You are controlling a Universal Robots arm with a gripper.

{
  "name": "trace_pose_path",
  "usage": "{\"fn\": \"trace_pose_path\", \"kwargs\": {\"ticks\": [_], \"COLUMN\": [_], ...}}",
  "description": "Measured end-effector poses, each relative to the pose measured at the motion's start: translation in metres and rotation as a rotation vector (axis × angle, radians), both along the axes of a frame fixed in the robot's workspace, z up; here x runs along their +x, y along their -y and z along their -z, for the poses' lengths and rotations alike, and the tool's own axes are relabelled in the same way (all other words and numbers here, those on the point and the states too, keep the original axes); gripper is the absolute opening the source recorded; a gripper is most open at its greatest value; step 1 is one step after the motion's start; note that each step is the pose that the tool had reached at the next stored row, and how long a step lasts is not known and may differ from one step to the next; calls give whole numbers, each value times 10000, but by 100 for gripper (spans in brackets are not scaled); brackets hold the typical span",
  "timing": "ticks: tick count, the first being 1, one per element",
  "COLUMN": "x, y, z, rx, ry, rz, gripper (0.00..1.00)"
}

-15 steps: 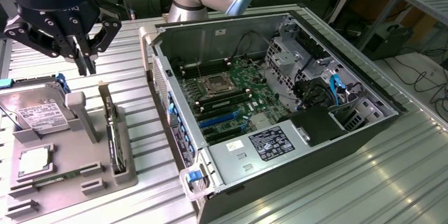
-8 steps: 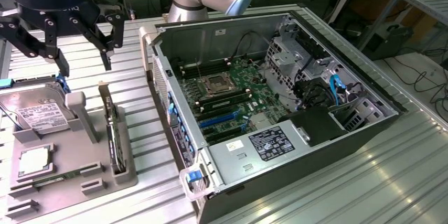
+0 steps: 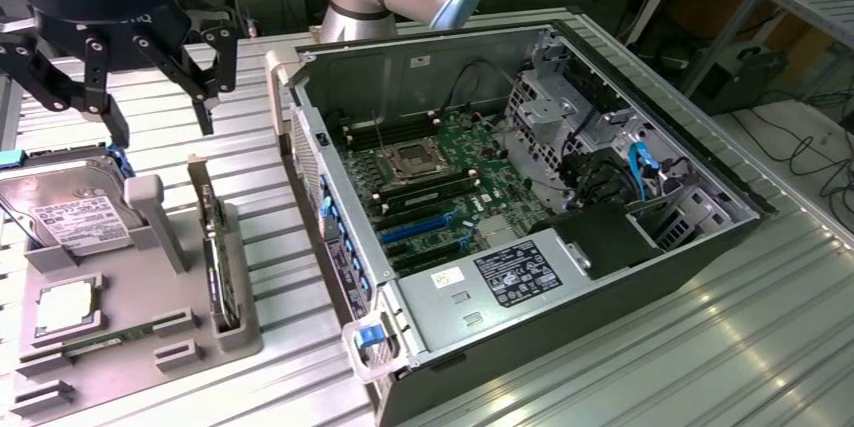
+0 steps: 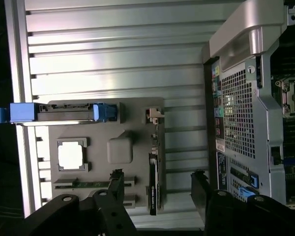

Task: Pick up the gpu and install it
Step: 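Pick up the gpu and move the gpu toward the slot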

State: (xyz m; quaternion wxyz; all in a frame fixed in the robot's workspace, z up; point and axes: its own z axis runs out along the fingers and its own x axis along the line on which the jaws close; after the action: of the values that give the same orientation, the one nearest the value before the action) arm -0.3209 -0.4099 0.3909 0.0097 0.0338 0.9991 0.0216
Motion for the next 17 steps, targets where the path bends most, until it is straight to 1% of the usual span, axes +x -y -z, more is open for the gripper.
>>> {"fn": "trace_pose_path", "kwargs": {"ticks": [1, 3, 5, 7, 9, 13, 17], "x": [0, 0, 0, 0, 0, -1, 0], "y": [0, 0, 0, 1, 0, 2, 4], "z": [10, 33, 59, 87, 111, 162, 257], "rx": [0, -1, -14, -39, -51, -52, -52], "ry": [-10, -51, -85, -96, -105, -124, -158], "rz": [0, 0, 0, -1, 0, 2, 0], "gripper": [66, 66, 66, 66, 66, 66, 66]}}
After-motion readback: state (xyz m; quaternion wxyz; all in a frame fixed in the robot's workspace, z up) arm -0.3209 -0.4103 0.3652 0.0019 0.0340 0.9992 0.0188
